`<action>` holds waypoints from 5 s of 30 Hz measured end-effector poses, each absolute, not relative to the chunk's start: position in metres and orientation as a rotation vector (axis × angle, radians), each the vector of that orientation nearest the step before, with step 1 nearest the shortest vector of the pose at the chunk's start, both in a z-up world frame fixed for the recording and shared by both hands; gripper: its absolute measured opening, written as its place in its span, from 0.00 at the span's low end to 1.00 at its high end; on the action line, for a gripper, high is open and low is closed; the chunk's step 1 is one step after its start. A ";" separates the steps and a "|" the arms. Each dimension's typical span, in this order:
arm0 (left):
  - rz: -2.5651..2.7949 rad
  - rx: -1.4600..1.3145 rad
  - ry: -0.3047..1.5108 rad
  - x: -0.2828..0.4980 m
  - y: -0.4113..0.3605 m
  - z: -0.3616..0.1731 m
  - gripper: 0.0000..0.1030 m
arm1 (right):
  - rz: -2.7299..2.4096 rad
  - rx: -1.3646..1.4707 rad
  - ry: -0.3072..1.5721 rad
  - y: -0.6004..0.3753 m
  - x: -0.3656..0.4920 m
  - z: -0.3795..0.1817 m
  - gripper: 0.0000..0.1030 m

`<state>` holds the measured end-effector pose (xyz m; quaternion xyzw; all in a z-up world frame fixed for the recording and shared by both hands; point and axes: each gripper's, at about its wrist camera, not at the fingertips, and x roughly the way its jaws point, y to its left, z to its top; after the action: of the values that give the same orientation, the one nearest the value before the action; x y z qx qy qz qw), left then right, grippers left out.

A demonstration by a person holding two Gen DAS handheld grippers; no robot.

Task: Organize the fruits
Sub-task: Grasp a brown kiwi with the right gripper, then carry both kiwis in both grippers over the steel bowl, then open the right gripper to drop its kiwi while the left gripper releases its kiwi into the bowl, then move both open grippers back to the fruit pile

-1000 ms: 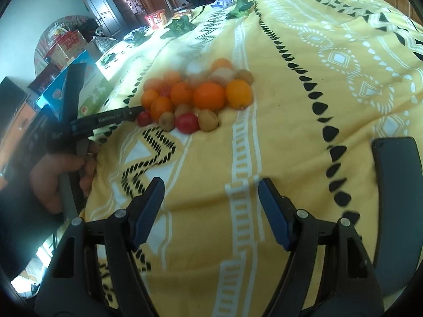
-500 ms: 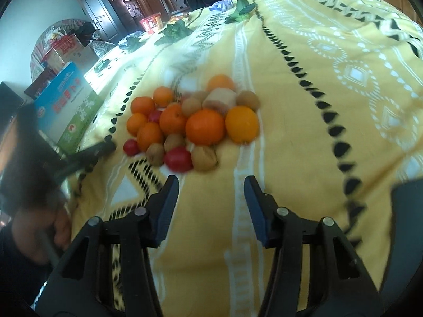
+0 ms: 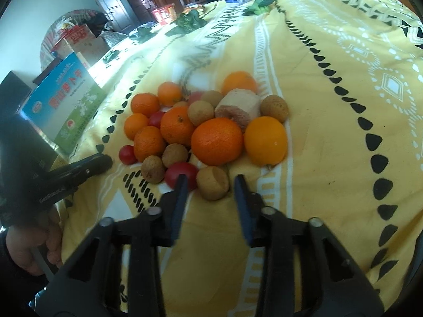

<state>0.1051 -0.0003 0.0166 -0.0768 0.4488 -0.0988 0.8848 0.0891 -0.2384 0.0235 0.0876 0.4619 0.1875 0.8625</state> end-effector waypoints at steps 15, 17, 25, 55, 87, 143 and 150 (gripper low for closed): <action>-0.208 -0.147 0.811 0.053 0.008 0.087 0.26 | 0.372 0.185 0.872 -0.239 0.041 0.078 0.24; -0.210 -0.151 0.778 0.043 0.015 0.106 0.26 | 0.380 0.175 0.858 -0.232 0.036 0.090 0.24; -0.111 -0.194 0.652 -0.010 0.083 0.173 0.26 | 0.493 0.093 0.764 -0.166 0.011 0.150 0.24; 0.431 -0.505 0.597 -0.169 0.384 0.150 0.26 | 0.968 -0.325 0.755 0.190 -0.086 0.196 0.24; 0.436 -0.528 0.648 -0.167 0.395 0.137 0.42 | 0.964 -0.370 0.791 0.220 -0.093 0.182 0.25; 0.091 -0.194 0.605 -0.120 0.126 0.201 0.79 | 0.282 -0.049 0.806 -0.153 -0.088 0.137 0.81; 0.050 -0.139 0.638 -0.108 0.083 0.206 0.79 | 0.210 -0.031 0.737 -0.188 -0.094 0.141 0.95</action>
<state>-0.1084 0.0827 0.2060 -0.0685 0.3131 0.0243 0.9469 -0.0939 -0.1879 0.1409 -0.0153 0.3593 0.1026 0.9274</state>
